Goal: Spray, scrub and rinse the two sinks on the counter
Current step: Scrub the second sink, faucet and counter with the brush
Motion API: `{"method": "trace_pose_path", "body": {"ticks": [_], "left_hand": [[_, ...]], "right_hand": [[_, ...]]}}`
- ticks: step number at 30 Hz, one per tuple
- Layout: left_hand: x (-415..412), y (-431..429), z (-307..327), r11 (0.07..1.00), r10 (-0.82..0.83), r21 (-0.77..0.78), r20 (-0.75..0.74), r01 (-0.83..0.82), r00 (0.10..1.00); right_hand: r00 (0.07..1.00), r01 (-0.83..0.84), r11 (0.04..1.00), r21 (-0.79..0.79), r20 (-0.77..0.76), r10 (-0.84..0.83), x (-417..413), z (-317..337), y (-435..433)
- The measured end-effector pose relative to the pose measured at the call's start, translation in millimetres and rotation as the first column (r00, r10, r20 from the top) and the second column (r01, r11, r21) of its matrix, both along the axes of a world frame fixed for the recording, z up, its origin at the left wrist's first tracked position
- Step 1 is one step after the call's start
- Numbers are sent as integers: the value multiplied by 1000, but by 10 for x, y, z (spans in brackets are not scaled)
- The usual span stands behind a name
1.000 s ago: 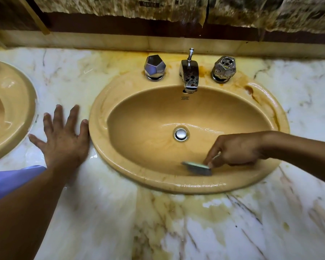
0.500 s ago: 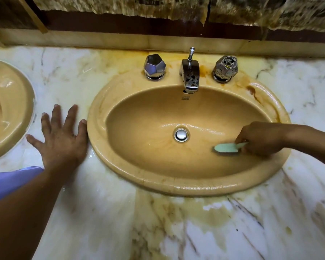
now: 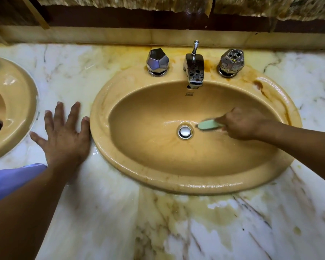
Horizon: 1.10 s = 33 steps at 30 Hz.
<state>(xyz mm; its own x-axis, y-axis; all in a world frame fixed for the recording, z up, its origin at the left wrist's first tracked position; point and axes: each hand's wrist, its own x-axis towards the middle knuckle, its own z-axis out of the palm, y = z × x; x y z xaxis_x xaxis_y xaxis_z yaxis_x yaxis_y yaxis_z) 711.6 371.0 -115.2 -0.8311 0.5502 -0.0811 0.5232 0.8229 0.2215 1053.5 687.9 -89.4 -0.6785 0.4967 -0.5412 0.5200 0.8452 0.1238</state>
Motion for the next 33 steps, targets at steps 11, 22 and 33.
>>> {"method": "trace_pose_path", "body": {"ticks": [11,22,33], "left_hand": [[1,1,0,1000,5,-5,-6,-5,1000],[-1,-4,15,1000,0,-6,2,0,1000],[8,-9,13,1000,10,19,-2,-10,1000]], "right_hand": [[991,82,959,-271,120,-51,-190,-25,5],[958,-146,919,367,-178,223,-80,159,32],[994,-110,967,230,12,110,13,231,-23]]}}
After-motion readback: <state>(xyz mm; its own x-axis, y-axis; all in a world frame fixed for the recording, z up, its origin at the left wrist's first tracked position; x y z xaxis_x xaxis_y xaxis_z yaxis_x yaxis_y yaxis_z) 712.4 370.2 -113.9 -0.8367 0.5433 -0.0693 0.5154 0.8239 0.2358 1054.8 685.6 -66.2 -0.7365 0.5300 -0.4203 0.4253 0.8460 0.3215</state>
